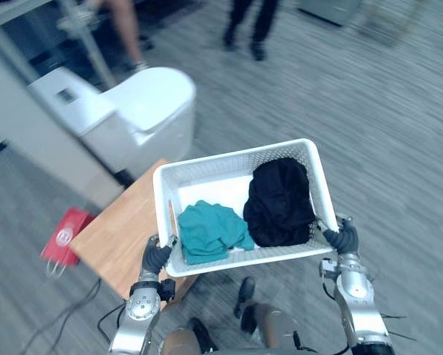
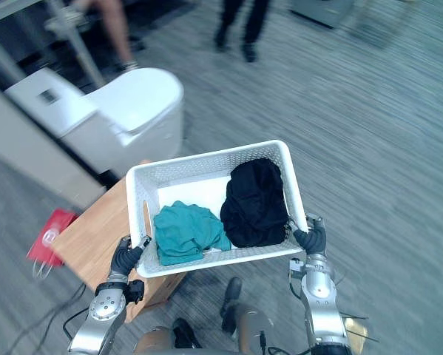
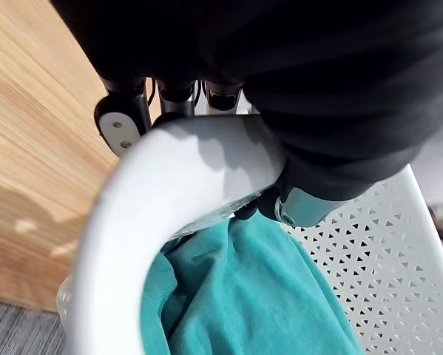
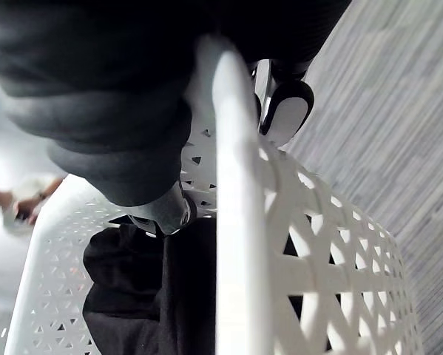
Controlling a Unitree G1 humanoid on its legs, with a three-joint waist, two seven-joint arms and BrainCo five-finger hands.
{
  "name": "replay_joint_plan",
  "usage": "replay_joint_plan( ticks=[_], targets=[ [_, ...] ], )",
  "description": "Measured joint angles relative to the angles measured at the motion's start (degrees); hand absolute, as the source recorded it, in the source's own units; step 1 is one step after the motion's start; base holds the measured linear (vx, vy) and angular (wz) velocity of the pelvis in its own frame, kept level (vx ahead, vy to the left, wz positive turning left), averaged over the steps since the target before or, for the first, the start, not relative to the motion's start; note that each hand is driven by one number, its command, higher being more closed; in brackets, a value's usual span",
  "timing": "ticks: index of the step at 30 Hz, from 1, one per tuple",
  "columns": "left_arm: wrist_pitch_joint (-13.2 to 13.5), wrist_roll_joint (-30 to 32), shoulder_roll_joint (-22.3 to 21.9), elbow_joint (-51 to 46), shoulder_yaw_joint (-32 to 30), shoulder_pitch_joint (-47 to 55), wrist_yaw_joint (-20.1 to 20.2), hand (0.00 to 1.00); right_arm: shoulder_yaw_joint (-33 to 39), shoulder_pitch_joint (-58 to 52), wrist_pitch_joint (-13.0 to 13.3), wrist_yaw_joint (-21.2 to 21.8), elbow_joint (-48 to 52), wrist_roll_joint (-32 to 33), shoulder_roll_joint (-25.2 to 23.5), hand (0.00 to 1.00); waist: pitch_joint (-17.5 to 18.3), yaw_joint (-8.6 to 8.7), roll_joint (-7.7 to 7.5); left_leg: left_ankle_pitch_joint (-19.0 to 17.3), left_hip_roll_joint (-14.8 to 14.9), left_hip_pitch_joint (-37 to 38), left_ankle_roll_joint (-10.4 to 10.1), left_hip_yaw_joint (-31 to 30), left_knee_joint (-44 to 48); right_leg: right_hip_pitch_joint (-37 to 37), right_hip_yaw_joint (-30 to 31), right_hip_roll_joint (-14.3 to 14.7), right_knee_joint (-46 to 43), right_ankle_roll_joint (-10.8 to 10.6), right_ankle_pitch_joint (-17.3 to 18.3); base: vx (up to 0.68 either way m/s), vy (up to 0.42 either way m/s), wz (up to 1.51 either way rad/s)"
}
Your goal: Pick up the laundry basket with both hands and put the clothes into the washing machine.
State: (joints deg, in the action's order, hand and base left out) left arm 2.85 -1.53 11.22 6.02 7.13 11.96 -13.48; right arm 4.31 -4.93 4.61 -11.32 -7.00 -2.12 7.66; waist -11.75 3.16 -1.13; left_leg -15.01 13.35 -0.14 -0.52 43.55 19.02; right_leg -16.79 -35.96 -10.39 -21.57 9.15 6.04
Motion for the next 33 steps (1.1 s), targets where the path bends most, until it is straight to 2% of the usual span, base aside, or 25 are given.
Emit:
replay_joint_plan(
  ticks=[1, 3, 4, 5, 7, 8, 9, 10, 11, 13, 15, 16, 17, 18, 19, 20, 21, 22, 24, 25, 28, 29, 31, 32, 33],
  targets=[
    [0.0, 0.0, 0.0, 0.0, 0.0, 0.0, 0.0, 1.0, 0.0, 0.0, 0.0, 0.0, -0.6, 0.0, -0.1, 1.0, 0.0, 0.1, -0.02, -0.2, 0.6, 0.7, -0.4, 1.5, 0.2, -0.2, -1.0, -1.8, -3.5, -0.2, 1.4, -0.06, -0.113, -1.41],
    [-0.4, 0.0, -0.2, 0.0, 0.2, 0.1, 0.0, 1.0, -0.2, 0.0, 0.0, 0.0, -1.4, 0.2, 0.5, 1.0, 0.5, 0.39, -0.82, -3.4, 4.2, 2.0, -3.9, 5.9, 5.0, -0.2, 2.6, -5.2, -10.8, -5.0, 5.4, 0.02, -0.185, -1.28],
    [-0.4, 0.0, -0.2, 0.0, 0.2, 0.2, 0.0, 1.0, -0.4, -0.1, 0.1, 0.0, -1.3, 0.5, 0.7, 1.0, 0.9, 0.54, -1.53, -4.6, 5.0, 2.0, -5.1, 6.7, 7.4, 0.5, 5.2, -5.2, -9.5, -6.3, 5.4, 0.1, -0.229, -1.33],
    [-0.7, 0.0, -1.5, 0.8, 0.2, -0.2, -0.2, 1.0, -0.8, 0.9, 0.0, 0.0, -2.2, 1.3, 1.7, 1.0, 0.6, 0.35, -0.21, -5.9, 9.2, 2.0, -5.2, 7.7, 13.7, 0.4, 8.6, -1.8, -8.5, -9.2, 6.9, 0.2, -0.293, -1.45],
    [-1.5, 0.0, -1.9, 0.9, 1.2, 0.1, -0.3, 1.0, -1.1, 0.6, -0.8, 0.0, -2.4, 2.0, 3.2, 1.0, 0.7, -0.76, 0.79, -4.3, 15.5, 0.6, 2.1, 3.2, 24.4, 0.7, 12.6, 3.5, -8.2, -6.7, 7.7, 0.18, -0.244, -1.55],
    [-1.5, 0.0, -2.1, 1.2, 2.0, 0.7, -0.3, 1.0, -1.1, 0.5, -1.1, 0.0, -2.4, 2.2, 4.1, 1.0, 0.6, -0.92, 1.22, -2.6, 17.6, -3.6, 8.4, -5.2, 33.4, 2.1, 14.9, 6.5, -7.5, -5.7, 8.2, 0.2, -0.155, -1.43],
    [-1.5, -0.1, -2.2, 2.1, 3.0, 0.8, -0.3, 1.0, -1.0, 0.4, -1.1, 0.0, -2.4, 2.4, 5.1, 1.0, 0.6, -0.94, 1.44, -3.5, 13.8, -7.9, 6.0, -16.2, 37.6, 4.0, 17.2, 8.4, -5.9, -5.1, 8.2, 0.24, -0.155, -1.33],
    [-1.5, -0.1, -2.2, 2.4, 3.4, 0.8, -0.3, 1.0, -1.0, 0.4, -1.1, 0.0, -2.4, 2.5, 5.5, 1.0, 0.6, -0.99, 1.4, -4.0, 10.5, -9.9, 5.2, -20.7, 38.0, 5.0, 18.3, 9.0, -4.8, -4.8, 8.1, 0.29, -0.047, -1.24],
    [-1.5, -0.2, -2.3, 2.5, 3.8, 0.9, -0.3, 1.0, -1.0, 0.4, -1.1, 0.0, -2.2, 2.7, 6.1, 1.0, 0.6, -1.46, 1.43, -5.0, 4.0, -13.1, 3.4, -27.6, 36.2, 6.9, 20.4, 9.9, -2.1, -4.2, 7.7, 0.23, 0.019, -1.0],
    [-1.5, -0.3, -2.4, 2.5, 3.9, 0.9, -0.3, 1.0, -1.1, 0.0, -1.2, 0.0, -1.0, 2.6, 6.4, 1.0, 0.7, -3.7, 1.69, -5.1, -3.1, -16.8, 2.8, -32.5, 27.5, 9.4, 21.6, 9.8, 2.0, -4.8, 6.4, 0.33, 0.08, -1.42],
    [-1.5, -0.4, -2.1, 2.5, 3.9, 0.9, -0.3, 1.0, -1.1, -0.2, -1.1, 0.0, 0.0, 2.6, 6.3, 1.0, 0.9, -4.29, 2.42, -3.2, -6.4, -20.5, -0.2, -34.4, 15.7, 11.8, 23.2, 10.6, 6.8, -6.6, 4.7, 0.35, 0.124, -1.05],
    [-1.5, -0.6, -2.2, 2.5, 3.9, 0.9, -0.3, 1.0, -1.1, -0.3, -1.4, -0.1, -0.2, 2.6, 6.3, 1.0, 0.8, -4.32, 2.32, 3.0, -8.6, -21.9, -2.2, -34.8, 6.3, 14.2, 24.7, 10.4, 9.6, -7.7, 4.7, 0.41, 0.154, -0.5],
    [-1.6, -0.6, -2.3, 2.5, 3.9, 1.0, -0.3, 1.0, -1.1, -0.4, -1.5, -0.1, -0.2, 2.6, 6.3, 1.0, 1.0, -4.73, 2.14, 7.0, -9.3, -21.0, -1.8, -34.6, 3.8, 15.4, 25.6, 10.2, 10.9, -8.4, 4.6, 0.56, 0.194, -0.56],
    [-1.6, -0.5, -2.4, 2.5, 3.8, 0.9, -0.3, 1.0, -1.1, -0.5, -1.4, -0.3, -0.1, 2.6, 6.3, 1.0, 1.4, -5.23, 1.58, 9.9, -10.7, -19.3, 2.9, -33.9, 1.9, 17.1, 27.5, 9.5, 13.1, -10.3, 4.1, 0.53, 0.174, -0.34],
    [-1.6, -0.5, -2.4, 2.2, 3.7, 0.6, -0.3, 1.0, -1.0, -0.4, -1.4, -0.5, 0.0, 2.6, 6.2, 1.0, 1.7, -5.25, 1.32, 9.6, -11.3, -19.3, 3.9, -33.9, 2.9, 17.2, 27.7, 8.9, 13.5, -10.9, 4.2, 0.54, 0.196, -0.35],
    [-1.7, -0.5, -3.1, 1.8, 3.3, 0.6, -0.3, 1.0, -1.0, 0.0, -1.4, -0.7, -0.3, 2.6, 6.6, 1.0, 1.8, -5.78, 1.33, 7.0, -11.5, -19.8, 7.4, -32.1, 7.0, 17.1, 28.8, 7.4, 11.2, -13.4, 5.8, 0.52, 0.228, -0.25],
    [-1.8, -0.5, -3.3, 1.9, 3.2, 0.9, -0.3, 1.0, -1.0, 0.0, -1.4, -0.7, -0.7, 2.5, 6.4, 1.0, 1.8, -6.16, 1.33, 5.6, -11.7, -19.0, 7.8, -31.3, 7.6, 16.5, 30.0, 6.9, 7.9, -14.7, 6.8, 0.5, 0.245, -0.46],
    [-1.9, -0.5, -3.3, 1.8, 3.2, 2.0, -0.3, 1.0, -1.1, 0.3, -1.4, -0.7, -1.3, 2.0, 5.8, 1.0, 1.8, -6.96, 1.29, 2.6, -12.5, -15.7, 7.9, -30.1, 7.1, 12.5, 32.3, 5.6, -5.0, -18.8, 9.2, 0.4, 0.203, -0.33],
    [-2.4, -0.5, -3.0, 1.8, 3.2, 3.2, -0.3, 1.0, -1.0, -0.2, -1.4, -0.6, -2.7, 1.5, 4.8, 1.0, 1.8, -5.9, 0.68, 0.2, -15.1, -10.2, 8.5, -30.1, 6.3, 5.1, 34.5, 1.9, -28.3, -24.7, 7.2, 0.5, 0.189, 0.17],
    [-2.9, -0.1, -2.9, 1.8, 3.2, 3.6, -0.3, 1.0, -1.0, -0.6, -1.4, -0.6, -4.1, 1.5, 4.1, 1.0, 1.8, -5.06, 0.8, -0.7, -16.6, -5.8, 9.0, -31.2, 4.4, 2.1, 33.3, -0.2, -38.8, -22.0, 7.2, 0.61, 0.161, 0.51],
    [-3.0, 0.0, -1.5, 1.9, 3.2, 4.2, -0.3, 1.0, -2.1, -1.0, -1.1, -0.6, -5.0, 1.4, 4.0, 1.0, 2.3, -3.68, 2.01, -1.0, -17.1, 2.1, 9.0, -33.4, -3.2, -3.9, 26.7, -2.5, -39.6, -15.3, 9.3, 0.53, 0.06, 0.32],
    [-3.0, 0.0, -0.8, 1.9, 3.3, 4.0, -0.3, 1.0, -2.5, -1.1, -0.9, -0.6, -4.9, 1.4, 4.1, 1.0, 2.3, -3.24, 2.06, -1.4, -16.9, 4.5, 8.3, -34.4, -5.6, -6.9, 24.2, -2.6, -35.6, -13.5, 10.3, 0.59, 0.005, 0.16],
    [-3.1, 0.0, -0.7, 1.9, 3.3, 3.8, -0.3, 1.0, -2.5, -1.2, -0.9, -0.6, -4.9, 1.4, 4.1, 1.0, 2.1, -2.16, 2.8, -2.3, -15.7, 7.1, 6.6, -35.8, -7.6, -10.2, 22.5, -1.1, -26.8, -12.8, 10.3, 0.4, -0.042, 0.27],
    [-3.2, 0.0, -0.7, 2.0, 3.5, 3.3, -0.3, 1.0, -2.5, -1.3, -0.9, -0.6, -4.9, 1.4, 4.4, 1.0, 1.7, -1.35, 3.62, -3.2, -14.2, 9.0, 5.0, -36.5, -8.6, -11.8, 22.3, 1.0, -16.0, -12.6, 7.7, 0.66, -0.119, 0.43],
    [-3.5, 0.1, -0.3, 2.1, 3.6, 2.5, -0.3, 1.0, -2.5, -1.8, -1.0, -0.6, -4.7, 1.4, 4.4, 1.0, 1.6, -0.58, 3.75, -4.1, -13.3, 11.1, 3.4, -37.3, -9.2, -12.0, 23.4, 2.8, -1.6, -12.9, 1.1, 0.69, -0.143, 0.4]
  ],
)
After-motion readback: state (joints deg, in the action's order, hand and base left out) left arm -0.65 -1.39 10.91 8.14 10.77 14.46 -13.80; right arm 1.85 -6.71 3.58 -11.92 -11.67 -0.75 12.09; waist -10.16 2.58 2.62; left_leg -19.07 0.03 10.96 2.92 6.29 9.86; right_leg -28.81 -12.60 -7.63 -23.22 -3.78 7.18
